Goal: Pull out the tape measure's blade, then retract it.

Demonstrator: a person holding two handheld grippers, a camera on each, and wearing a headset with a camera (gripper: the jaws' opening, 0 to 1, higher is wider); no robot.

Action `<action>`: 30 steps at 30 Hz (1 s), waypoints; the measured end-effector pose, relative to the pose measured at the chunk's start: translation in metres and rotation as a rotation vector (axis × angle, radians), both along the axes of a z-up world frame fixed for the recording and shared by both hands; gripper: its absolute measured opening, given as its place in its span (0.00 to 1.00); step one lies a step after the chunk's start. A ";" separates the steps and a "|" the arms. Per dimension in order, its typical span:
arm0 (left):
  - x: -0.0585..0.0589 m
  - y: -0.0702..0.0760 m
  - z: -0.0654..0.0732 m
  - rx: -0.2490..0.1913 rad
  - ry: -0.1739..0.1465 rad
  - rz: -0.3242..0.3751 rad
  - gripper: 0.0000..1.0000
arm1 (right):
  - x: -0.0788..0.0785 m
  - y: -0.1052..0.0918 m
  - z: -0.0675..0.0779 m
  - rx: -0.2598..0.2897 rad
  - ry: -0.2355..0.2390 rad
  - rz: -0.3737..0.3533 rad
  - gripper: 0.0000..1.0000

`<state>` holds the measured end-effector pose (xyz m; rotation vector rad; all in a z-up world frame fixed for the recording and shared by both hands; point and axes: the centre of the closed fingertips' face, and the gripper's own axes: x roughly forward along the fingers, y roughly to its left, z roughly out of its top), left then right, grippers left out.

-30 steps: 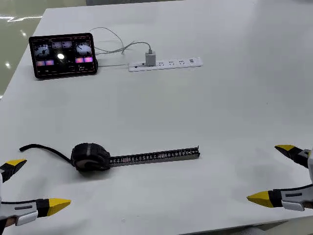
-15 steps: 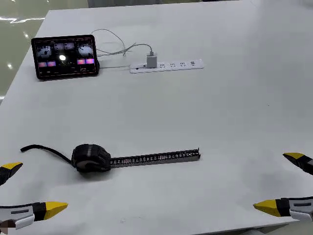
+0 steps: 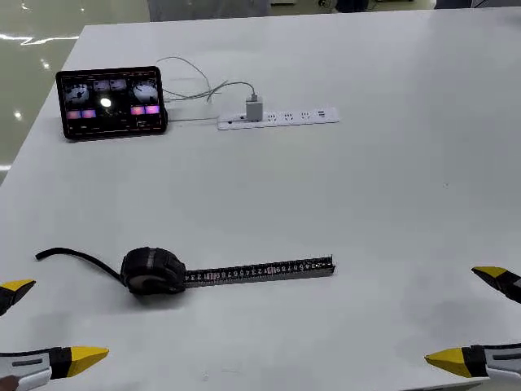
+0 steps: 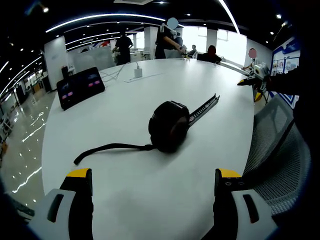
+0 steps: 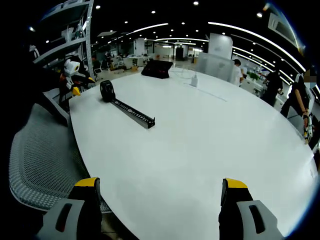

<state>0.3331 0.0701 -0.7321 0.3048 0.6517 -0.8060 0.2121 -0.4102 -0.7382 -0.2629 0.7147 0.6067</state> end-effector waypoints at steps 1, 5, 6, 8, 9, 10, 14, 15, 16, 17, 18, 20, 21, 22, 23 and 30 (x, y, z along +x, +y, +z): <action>0.001 0.000 0.001 -0.003 -0.001 0.001 0.99 | 0.000 0.000 0.000 0.001 0.002 -0.002 0.99; 0.001 0.001 0.002 0.005 0.008 -0.002 0.99 | -0.001 0.002 -0.001 -0.001 0.015 -0.005 0.99; 0.001 0.001 0.002 0.003 0.014 0.000 0.99 | -0.002 0.003 -0.001 -0.002 0.016 -0.004 0.99; 0.000 0.001 0.002 0.000 0.017 -0.003 0.99 | -0.002 0.006 -0.001 -0.001 0.017 -0.003 0.99; 0.001 0.002 0.002 0.004 0.013 -0.009 0.99 | -0.002 0.008 -0.002 0.000 0.018 -0.002 0.99; 0.001 0.002 0.001 0.005 0.012 -0.009 0.99 | -0.002 0.008 -0.003 -0.001 0.019 -0.001 0.99; 0.000 0.004 0.001 0.002 0.013 -0.001 0.99 | -0.001 0.013 -0.004 -0.006 0.032 0.009 0.99; 0.000 0.003 0.001 0.001 0.015 0.000 0.99 | -0.001 0.014 -0.003 -0.009 0.030 0.016 0.99; 0.000 0.003 0.001 0.002 0.016 0.000 0.99 | -0.001 0.014 -0.003 -0.011 0.029 0.020 0.99; 0.000 0.002 0.000 0.003 0.015 -0.002 0.99 | -0.001 0.014 -0.002 -0.017 0.027 0.025 0.99; 0.000 0.002 0.000 0.003 0.016 -0.002 0.99 | -0.001 0.014 -0.002 -0.018 0.027 0.026 0.99; 0.001 0.000 -0.001 0.004 0.026 0.011 0.99 | -0.001 0.014 -0.001 -0.020 0.033 0.027 0.99; 0.001 -0.001 0.000 0.000 0.028 0.015 0.99 | 0.000 0.014 0.000 -0.024 0.033 0.030 0.99; 0.002 -0.004 0.001 -0.007 0.027 0.018 0.99 | 0.000 0.014 0.001 -0.036 0.033 0.038 0.99; 0.002 -0.006 0.002 -0.006 0.024 0.016 0.99 | 0.001 0.015 0.003 -0.038 0.032 0.043 0.99; 0.006 -0.027 0.010 -0.031 0.033 0.037 0.99 | 0.015 0.018 0.014 -0.062 0.028 0.072 0.99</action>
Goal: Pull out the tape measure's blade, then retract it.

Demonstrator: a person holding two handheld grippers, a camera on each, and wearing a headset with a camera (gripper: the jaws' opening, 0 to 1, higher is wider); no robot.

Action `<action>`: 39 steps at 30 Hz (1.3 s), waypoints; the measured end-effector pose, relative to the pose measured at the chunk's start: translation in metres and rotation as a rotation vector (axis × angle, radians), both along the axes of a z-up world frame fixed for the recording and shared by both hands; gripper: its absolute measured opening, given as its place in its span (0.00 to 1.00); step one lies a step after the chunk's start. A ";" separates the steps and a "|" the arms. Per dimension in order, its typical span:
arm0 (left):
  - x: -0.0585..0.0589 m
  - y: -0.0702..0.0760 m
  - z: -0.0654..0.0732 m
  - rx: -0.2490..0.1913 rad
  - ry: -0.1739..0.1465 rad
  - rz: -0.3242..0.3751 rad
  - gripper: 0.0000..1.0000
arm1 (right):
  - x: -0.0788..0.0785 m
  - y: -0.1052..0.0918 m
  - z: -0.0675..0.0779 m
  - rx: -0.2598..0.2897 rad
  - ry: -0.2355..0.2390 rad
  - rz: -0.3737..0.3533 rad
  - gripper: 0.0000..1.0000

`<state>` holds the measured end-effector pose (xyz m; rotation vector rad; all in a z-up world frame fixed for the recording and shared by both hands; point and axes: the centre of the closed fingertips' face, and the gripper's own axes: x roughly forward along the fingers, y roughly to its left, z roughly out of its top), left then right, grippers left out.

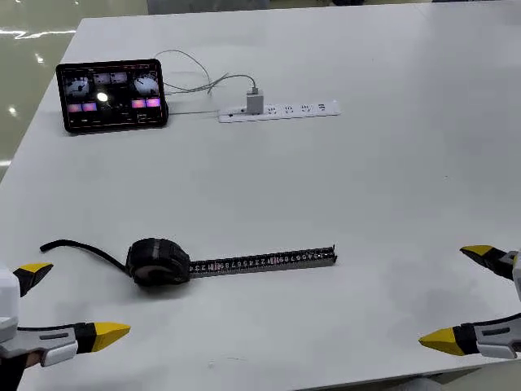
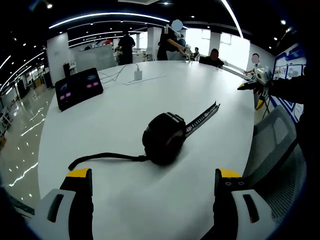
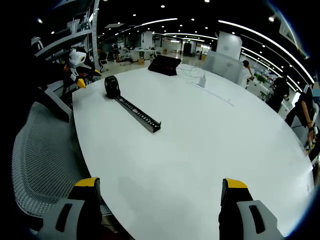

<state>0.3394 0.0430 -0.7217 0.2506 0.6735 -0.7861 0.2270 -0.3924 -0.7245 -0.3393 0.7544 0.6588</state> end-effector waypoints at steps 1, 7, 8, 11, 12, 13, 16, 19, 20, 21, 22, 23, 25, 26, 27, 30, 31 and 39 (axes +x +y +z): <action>0.001 -0.002 0.000 -0.002 0.004 0.005 0.99 | 0.002 0.001 0.001 -0.002 0.002 0.005 0.99; 0.004 -0.020 0.003 0.000 0.006 0.024 0.99 | 0.014 0.007 0.006 -0.018 0.001 0.048 0.99; 0.005 -0.020 0.003 0.000 0.005 0.035 0.99 | 0.016 0.008 0.007 -0.019 0.000 0.053 0.99; 0.007 -0.025 0.006 -0.005 0.005 0.053 0.99 | 0.020 0.011 0.008 -0.029 -0.004 0.071 0.99; 0.009 -0.025 0.006 -0.002 0.005 0.067 0.99 | 0.022 0.012 0.008 -0.032 -0.007 0.077 0.99; 0.009 -0.027 0.006 0.002 0.011 0.072 0.99 | 0.024 0.013 0.009 -0.032 -0.006 0.081 0.99; 0.010 -0.034 0.009 -0.006 0.005 0.068 0.99 | 0.029 0.013 0.008 -0.040 -0.005 0.093 0.99; 0.012 -0.039 0.010 0.001 -0.004 0.071 0.99 | 0.033 0.014 0.009 -0.054 0.000 0.106 0.99; 0.014 -0.040 0.009 0.004 -0.002 0.076 0.99 | 0.035 0.015 0.010 -0.056 -0.002 0.115 0.99; 0.014 -0.041 0.009 0.001 -0.001 0.079 0.99 | 0.036 0.015 0.011 -0.059 -0.002 0.119 0.99; 0.016 -0.044 0.010 -0.012 -0.003 0.087 0.99 | 0.038 0.015 0.012 -0.065 0.000 0.127 0.99; 0.016 -0.046 0.010 -0.014 0.002 0.092 0.99 | 0.040 0.016 0.013 -0.069 -0.002 0.133 0.99; 0.020 -0.048 0.011 -0.015 -0.016 0.113 0.99 | 0.044 0.018 0.017 -0.071 -0.006 0.145 0.99; 0.022 -0.049 0.012 -0.013 -0.027 0.114 0.99 | 0.046 0.018 0.017 -0.073 -0.007 0.149 0.99; 0.022 -0.051 0.012 -0.009 -0.028 0.111 0.99 | 0.050 0.019 0.017 -0.078 -0.009 0.157 0.99; 0.023 -0.054 0.011 -0.009 -0.028 0.114 0.99 | 0.056 0.022 0.020 -0.086 -0.013 0.176 0.99; 0.023 -0.056 0.012 -0.016 -0.028 0.117 0.99 | 0.057 0.024 0.022 -0.086 -0.016 0.183 0.99; 0.030 -0.068 0.019 -0.076 -0.042 0.165 0.99 | 0.071 0.037 0.019 -0.119 -0.019 0.252 0.99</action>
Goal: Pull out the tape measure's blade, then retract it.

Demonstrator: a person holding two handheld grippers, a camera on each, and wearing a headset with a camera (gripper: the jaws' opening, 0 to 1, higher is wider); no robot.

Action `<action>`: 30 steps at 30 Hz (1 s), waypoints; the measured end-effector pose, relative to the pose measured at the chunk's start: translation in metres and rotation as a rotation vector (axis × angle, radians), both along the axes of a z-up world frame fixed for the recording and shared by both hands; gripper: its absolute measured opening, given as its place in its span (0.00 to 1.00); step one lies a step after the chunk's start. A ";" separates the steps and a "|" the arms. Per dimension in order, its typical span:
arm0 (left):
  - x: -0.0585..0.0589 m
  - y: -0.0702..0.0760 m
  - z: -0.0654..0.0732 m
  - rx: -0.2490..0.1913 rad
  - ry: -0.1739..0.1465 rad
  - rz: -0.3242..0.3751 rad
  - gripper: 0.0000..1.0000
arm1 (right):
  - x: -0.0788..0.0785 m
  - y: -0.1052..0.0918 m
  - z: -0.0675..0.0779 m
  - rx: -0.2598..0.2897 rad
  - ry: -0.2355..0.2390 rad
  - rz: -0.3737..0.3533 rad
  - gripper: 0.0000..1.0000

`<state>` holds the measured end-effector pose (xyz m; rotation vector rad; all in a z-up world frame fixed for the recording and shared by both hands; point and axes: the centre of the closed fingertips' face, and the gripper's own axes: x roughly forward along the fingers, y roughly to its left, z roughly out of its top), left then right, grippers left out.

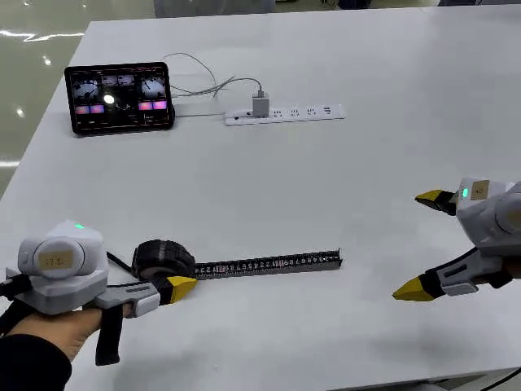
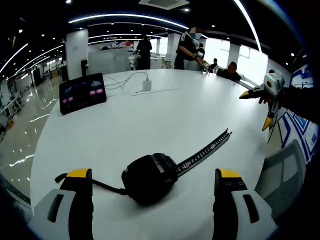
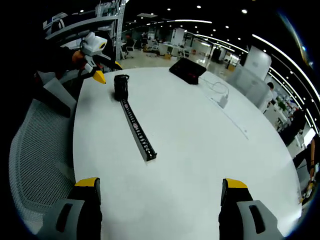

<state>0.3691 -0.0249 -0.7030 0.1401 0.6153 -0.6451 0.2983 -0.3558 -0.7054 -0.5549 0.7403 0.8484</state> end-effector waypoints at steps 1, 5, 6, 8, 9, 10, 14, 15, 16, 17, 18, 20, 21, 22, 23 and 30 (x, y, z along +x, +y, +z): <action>0.000 -0.004 0.002 -0.017 0.000 -0.007 0.99 | 0.002 0.002 -0.001 -0.001 0.004 0.006 0.99; 0.003 -0.008 0.002 -0.024 0.000 0.005 0.99 | 0.007 0.006 -0.002 -0.006 0.009 0.025 0.99; 0.002 -0.010 0.001 -0.027 0.003 0.003 0.99 | 0.009 0.008 -0.003 -0.009 0.012 0.032 0.99; 0.003 -0.013 0.000 -0.028 0.001 0.003 0.99 | 0.012 0.010 -0.006 -0.015 0.022 0.043 0.99; 0.003 -0.012 -0.001 -0.022 -0.001 0.008 0.99 | 0.012 0.011 -0.007 -0.018 0.025 0.049 0.99; 0.003 -0.012 -0.002 -0.017 -0.002 0.008 0.99 | 0.013 0.012 -0.008 -0.022 0.027 0.055 0.99; 0.008 -0.009 -0.004 0.004 -0.021 0.036 0.99 | 0.017 0.019 -0.009 -0.033 0.030 0.094 0.99; 0.008 -0.009 -0.005 0.001 -0.020 0.042 0.99 | 0.018 0.020 -0.010 -0.036 0.033 0.097 0.99; 0.009 -0.009 -0.008 0.000 -0.017 0.050 0.99 | 0.020 0.021 -0.011 -0.039 0.035 0.104 0.99; 0.009 -0.009 -0.009 0.000 -0.016 0.052 0.99 | 0.021 0.023 -0.011 -0.040 0.037 0.108 0.99; 0.012 -0.009 -0.006 -0.012 -0.040 0.064 0.97 | 0.023 0.024 -0.012 -0.038 0.040 0.111 0.99; 0.016 -0.006 -0.004 -0.008 -0.065 0.091 0.95 | 0.024 0.028 -0.011 -0.023 0.043 0.117 0.99; 0.019 -0.004 -0.005 -0.002 -0.064 0.100 0.95 | 0.026 0.029 -0.012 -0.023 0.042 0.121 0.99; 0.021 -0.004 -0.005 -0.008 -0.066 0.107 0.96 | 0.027 0.029 -0.013 -0.027 0.043 0.126 0.99; 0.022 -0.003 -0.005 -0.020 -0.066 0.129 0.97 | 0.028 0.030 -0.014 -0.030 0.048 0.131 0.99; 0.027 0.000 -0.009 -0.031 -0.064 0.186 0.99 | 0.035 0.035 -0.024 -0.055 0.067 0.167 0.99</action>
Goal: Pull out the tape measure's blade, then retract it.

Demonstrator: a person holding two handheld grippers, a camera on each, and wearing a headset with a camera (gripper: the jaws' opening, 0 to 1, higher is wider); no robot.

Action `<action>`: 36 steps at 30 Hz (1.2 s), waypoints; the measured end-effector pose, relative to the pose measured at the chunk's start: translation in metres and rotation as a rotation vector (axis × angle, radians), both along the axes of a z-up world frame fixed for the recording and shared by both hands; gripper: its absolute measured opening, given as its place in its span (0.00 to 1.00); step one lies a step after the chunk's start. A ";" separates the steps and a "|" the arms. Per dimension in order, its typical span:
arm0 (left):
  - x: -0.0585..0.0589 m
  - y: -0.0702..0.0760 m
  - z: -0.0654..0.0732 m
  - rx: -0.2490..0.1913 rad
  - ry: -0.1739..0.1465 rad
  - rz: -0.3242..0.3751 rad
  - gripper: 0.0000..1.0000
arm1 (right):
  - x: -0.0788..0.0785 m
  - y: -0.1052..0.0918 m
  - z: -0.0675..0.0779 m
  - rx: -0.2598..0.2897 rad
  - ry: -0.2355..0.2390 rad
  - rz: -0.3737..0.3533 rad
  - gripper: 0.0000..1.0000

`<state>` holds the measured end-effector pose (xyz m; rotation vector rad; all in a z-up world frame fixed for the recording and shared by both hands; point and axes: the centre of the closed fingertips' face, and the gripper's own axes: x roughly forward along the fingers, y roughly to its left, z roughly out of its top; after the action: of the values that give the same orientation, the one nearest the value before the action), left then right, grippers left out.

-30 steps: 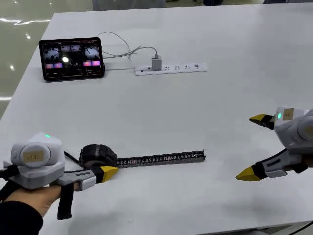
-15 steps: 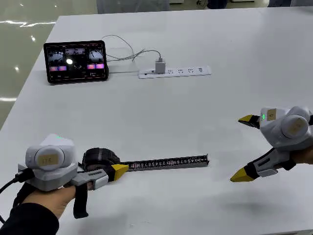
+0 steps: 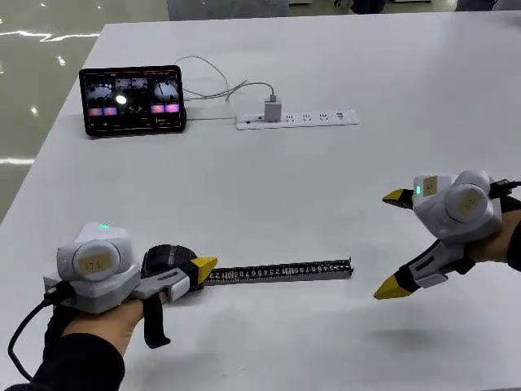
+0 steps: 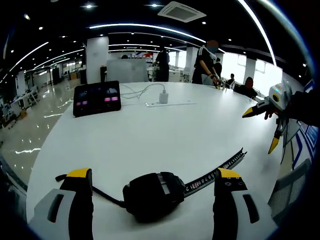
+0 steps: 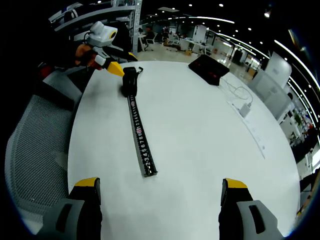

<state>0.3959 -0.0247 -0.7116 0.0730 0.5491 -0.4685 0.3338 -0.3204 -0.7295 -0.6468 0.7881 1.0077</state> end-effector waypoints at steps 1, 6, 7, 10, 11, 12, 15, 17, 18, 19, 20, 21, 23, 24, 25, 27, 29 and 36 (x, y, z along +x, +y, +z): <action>0.001 0.001 -0.003 0.003 0.004 0.013 0.99 | 0.002 0.002 -0.002 -0.002 0.006 0.005 0.99; -0.001 -0.002 -0.011 -0.004 0.008 0.042 0.99 | 0.005 0.009 -0.010 -0.018 0.032 0.046 0.99; -0.002 -0.003 -0.013 -0.004 0.007 0.040 0.99 | 0.005 0.010 -0.011 -0.022 0.035 0.051 0.99; -0.003 -0.004 -0.020 0.012 0.014 0.042 0.99 | 0.007 0.016 -0.014 -0.017 0.045 0.073 0.99; -0.003 -0.004 -0.021 0.005 0.014 0.054 0.99 | 0.007 0.019 -0.015 -0.014 0.040 0.089 0.99; -0.003 -0.004 -0.021 0.002 0.011 0.060 0.99 | 0.007 0.021 -0.016 -0.012 0.040 0.094 0.99; 0.002 -0.005 -0.018 -0.027 -0.043 0.081 0.99 | 0.008 0.025 -0.021 -0.013 0.055 0.110 0.99; 0.003 -0.005 -0.017 -0.015 -0.080 0.070 0.99 | 0.008 0.026 -0.026 -0.021 0.071 0.114 0.97; 0.003 -0.003 -0.020 0.019 -0.088 0.070 0.99 | 0.007 0.026 -0.028 -0.026 0.074 0.121 0.95; 0.002 -0.004 -0.022 0.015 -0.083 0.074 0.99 | 0.007 0.026 -0.029 -0.027 0.076 0.125 0.93; 0.002 -0.004 -0.022 0.008 -0.081 0.076 0.99 | 0.008 0.026 -0.031 -0.028 0.078 0.124 0.94; 0.003 -0.003 -0.024 -0.002 -0.074 0.083 0.99 | 0.009 0.027 -0.032 -0.026 0.083 0.118 0.95; 0.003 -0.003 -0.027 0.003 -0.073 0.086 0.99 | 0.009 0.027 -0.035 -0.027 0.090 0.121 0.92; 0.003 -0.002 -0.027 0.001 -0.076 0.087 0.99 | 0.010 0.027 -0.036 -0.028 0.089 0.122 0.91; 0.004 -0.002 -0.028 0.000 -0.078 0.087 0.99 | 0.010 0.027 -0.037 -0.028 0.090 0.124 0.89; 0.005 -0.002 -0.028 0.011 -0.098 0.083 0.99 | 0.012 0.027 -0.042 -0.027 0.094 0.142 0.84; 0.006 -0.002 -0.028 -0.004 -0.095 0.090 0.99 | 0.011 0.026 -0.042 -0.033 0.096 0.156 0.77; 0.007 0.000 -0.033 -0.002 -0.093 0.096 0.99 | 0.006 0.028 -0.049 -0.045 0.109 0.182 0.61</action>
<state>0.4026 -0.0246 -0.7443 0.0659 0.4588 -0.3702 0.3397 -0.2929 -0.7783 -0.7166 0.8611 1.2014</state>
